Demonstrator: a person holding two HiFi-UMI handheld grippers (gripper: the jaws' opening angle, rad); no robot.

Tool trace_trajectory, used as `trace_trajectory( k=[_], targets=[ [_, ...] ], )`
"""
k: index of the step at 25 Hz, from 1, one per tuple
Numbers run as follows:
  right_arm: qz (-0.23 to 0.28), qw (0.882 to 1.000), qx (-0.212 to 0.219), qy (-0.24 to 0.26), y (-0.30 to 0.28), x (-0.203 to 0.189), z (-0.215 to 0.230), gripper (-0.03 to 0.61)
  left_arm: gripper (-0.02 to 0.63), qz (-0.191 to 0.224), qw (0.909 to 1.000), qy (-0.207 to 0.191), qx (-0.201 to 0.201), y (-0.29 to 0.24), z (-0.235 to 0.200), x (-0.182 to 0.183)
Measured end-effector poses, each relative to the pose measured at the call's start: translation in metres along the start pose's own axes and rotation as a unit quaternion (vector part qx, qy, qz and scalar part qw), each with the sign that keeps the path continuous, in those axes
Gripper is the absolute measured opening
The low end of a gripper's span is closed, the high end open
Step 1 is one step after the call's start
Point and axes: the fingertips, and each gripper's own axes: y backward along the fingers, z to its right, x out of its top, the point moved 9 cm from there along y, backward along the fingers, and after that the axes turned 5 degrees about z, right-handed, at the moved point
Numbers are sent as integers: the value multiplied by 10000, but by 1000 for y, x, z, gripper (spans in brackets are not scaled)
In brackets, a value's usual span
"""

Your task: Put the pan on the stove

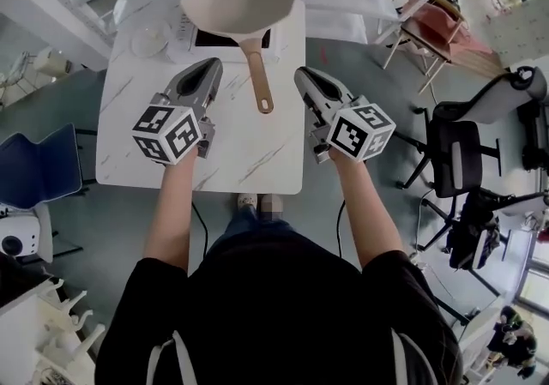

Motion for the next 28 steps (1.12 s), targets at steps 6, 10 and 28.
trace_trajectory(
  k=[6,10,28],
  targets=[
    [618,9842,-769,1471,35,29,-51,26,8,316,9899,-1218,648,39,56,34],
    [840,9693,-1209,1969,63,33,-81,25,8,407,9816,-1625,920,66,95,41],
    [997,9537,-1391,2474,129,12,-136,21,8,533,9767,-1758,1112,121,156,20]
  ],
)
